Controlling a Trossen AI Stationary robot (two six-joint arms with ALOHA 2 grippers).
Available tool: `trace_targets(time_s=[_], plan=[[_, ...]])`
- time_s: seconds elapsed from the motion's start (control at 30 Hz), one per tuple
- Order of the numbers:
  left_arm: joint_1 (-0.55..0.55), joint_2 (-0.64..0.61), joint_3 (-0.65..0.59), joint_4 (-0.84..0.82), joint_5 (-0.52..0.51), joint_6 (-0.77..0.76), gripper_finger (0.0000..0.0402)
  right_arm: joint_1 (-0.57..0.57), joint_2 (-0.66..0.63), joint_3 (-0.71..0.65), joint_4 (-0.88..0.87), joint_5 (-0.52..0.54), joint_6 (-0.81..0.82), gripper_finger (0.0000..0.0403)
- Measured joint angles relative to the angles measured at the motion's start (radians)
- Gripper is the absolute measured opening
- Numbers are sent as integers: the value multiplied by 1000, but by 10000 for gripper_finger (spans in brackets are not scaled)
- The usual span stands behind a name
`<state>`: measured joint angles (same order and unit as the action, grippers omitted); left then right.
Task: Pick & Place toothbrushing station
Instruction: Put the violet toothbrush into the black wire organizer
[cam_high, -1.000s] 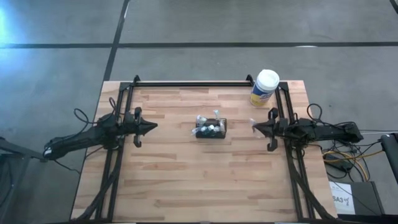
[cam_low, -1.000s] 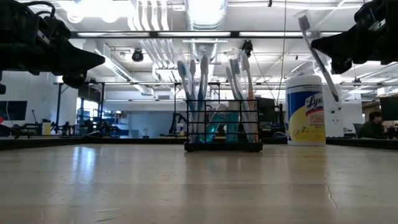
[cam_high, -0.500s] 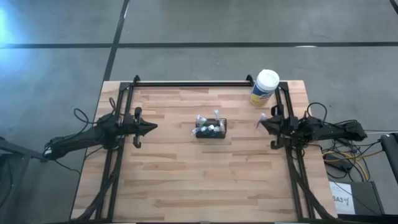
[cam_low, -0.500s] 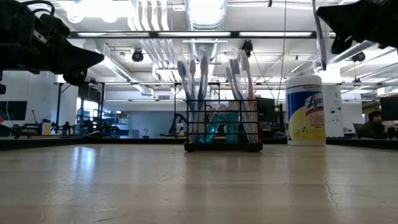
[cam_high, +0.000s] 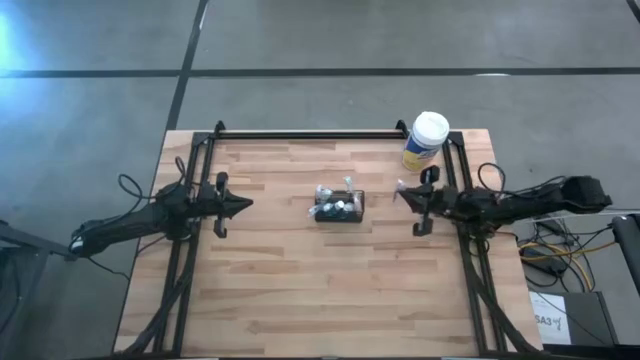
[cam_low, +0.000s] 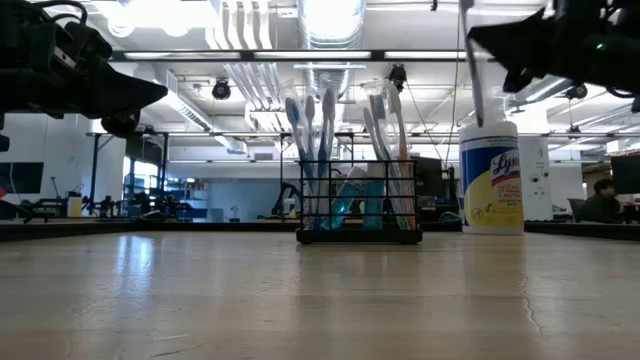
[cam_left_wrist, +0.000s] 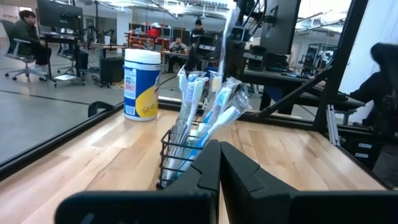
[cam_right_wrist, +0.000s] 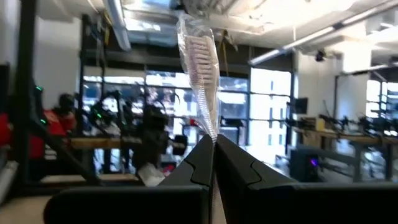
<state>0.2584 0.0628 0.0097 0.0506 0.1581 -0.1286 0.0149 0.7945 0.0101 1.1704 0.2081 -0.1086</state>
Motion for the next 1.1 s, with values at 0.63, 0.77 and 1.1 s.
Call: trace_targets(time_s=[0.63,0.77,1.1], plan=[[0,9,0,1,-10,-7,7,-127,696,271,398,-13,-12,8],[0,9,0,0,-10,-10,7,-138,773,314,398,6,-20,8],[0,9,0,1,-3,-8,7,-139,914,339,400,79,-4,8]])
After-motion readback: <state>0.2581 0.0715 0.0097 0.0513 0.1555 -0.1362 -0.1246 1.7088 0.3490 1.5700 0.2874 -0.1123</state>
